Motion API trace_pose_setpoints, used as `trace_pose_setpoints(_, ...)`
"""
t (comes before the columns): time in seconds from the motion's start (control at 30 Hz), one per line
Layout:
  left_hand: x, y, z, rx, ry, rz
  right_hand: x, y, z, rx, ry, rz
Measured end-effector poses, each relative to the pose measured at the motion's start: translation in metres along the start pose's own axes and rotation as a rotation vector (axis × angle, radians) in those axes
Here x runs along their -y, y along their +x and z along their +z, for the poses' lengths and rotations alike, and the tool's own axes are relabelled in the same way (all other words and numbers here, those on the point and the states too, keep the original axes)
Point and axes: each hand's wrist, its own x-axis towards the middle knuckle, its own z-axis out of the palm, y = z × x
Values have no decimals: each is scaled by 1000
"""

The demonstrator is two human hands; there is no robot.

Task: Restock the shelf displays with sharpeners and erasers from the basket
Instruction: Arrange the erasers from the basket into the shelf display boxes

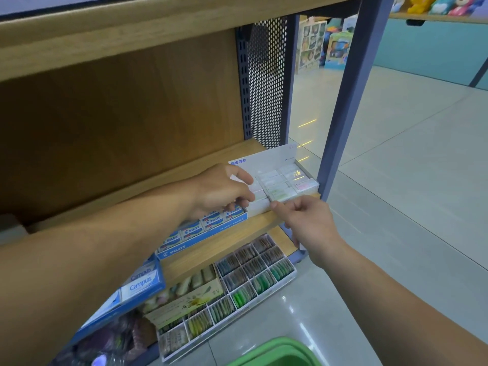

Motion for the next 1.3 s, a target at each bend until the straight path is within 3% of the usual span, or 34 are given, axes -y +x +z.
trace_pose_setpoints(0.1,3,-12,0,61,-201,8,16,-12,2,169,31,20)
trace_pose_setpoints(0.3,21,-60,-11,-19,-409,25,46,-27,25,404,109,-21)
trace_pose_setpoints(0.43,29,-94,-24,-103,-249,49,56,-35,44,489,122,-56)
trace_pose_setpoints(0.53,40,-101,-40,-237,-141,25,55,-37,54,450,55,-59)
trace_pose_setpoints(0.7,58,-96,-56,-448,-142,-28,38,-20,63,226,-119,-81)
trace_pose_setpoints(1.0,86,-60,-62,-495,29,78,29,-7,75,177,-276,-156)
trace_pose_setpoints(1.3,97,-47,-61,-366,359,-29,28,-2,78,159,-254,-113)
